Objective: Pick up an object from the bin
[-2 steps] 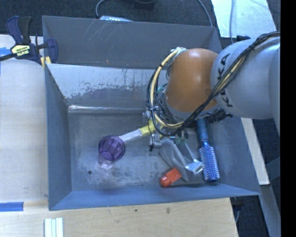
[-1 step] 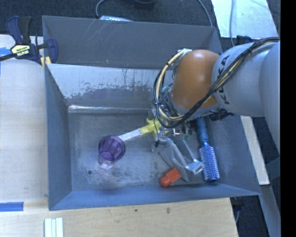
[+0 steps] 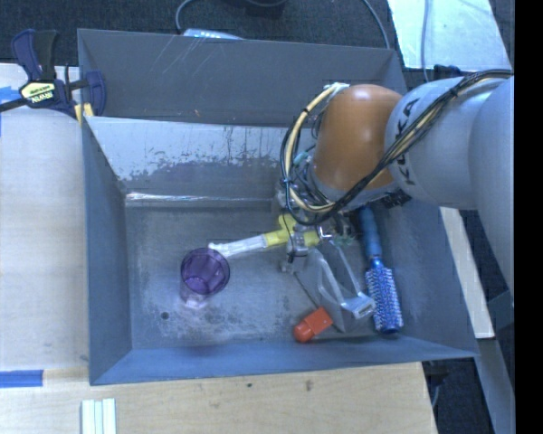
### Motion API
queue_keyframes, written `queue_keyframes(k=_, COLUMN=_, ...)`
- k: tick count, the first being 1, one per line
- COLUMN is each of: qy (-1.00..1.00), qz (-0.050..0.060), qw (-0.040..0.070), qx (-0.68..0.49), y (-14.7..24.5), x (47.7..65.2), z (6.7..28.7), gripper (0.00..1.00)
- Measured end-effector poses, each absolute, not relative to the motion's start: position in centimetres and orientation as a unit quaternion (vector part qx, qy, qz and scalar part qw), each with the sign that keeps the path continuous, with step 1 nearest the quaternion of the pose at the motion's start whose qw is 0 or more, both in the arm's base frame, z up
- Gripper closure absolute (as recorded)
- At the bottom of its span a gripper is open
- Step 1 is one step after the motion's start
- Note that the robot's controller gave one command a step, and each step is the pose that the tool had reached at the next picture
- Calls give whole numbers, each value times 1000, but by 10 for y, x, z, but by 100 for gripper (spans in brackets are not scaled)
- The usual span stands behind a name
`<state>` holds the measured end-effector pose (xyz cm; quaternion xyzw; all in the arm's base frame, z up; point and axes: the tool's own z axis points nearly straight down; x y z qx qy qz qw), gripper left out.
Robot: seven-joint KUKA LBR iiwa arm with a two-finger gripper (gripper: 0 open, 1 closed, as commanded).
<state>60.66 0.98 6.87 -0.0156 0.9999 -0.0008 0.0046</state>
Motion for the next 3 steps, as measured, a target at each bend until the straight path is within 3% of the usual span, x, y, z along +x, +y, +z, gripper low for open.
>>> queue_keyframes(k=1, qy=990, qz=1, qw=9, qx=-138, y=-15, x=623, z=72, gripper=100)
queue_keyframes(k=3, qy=990, qz=1, qw=9, qx=-138, y=-15, x=622, z=73, gripper=100)
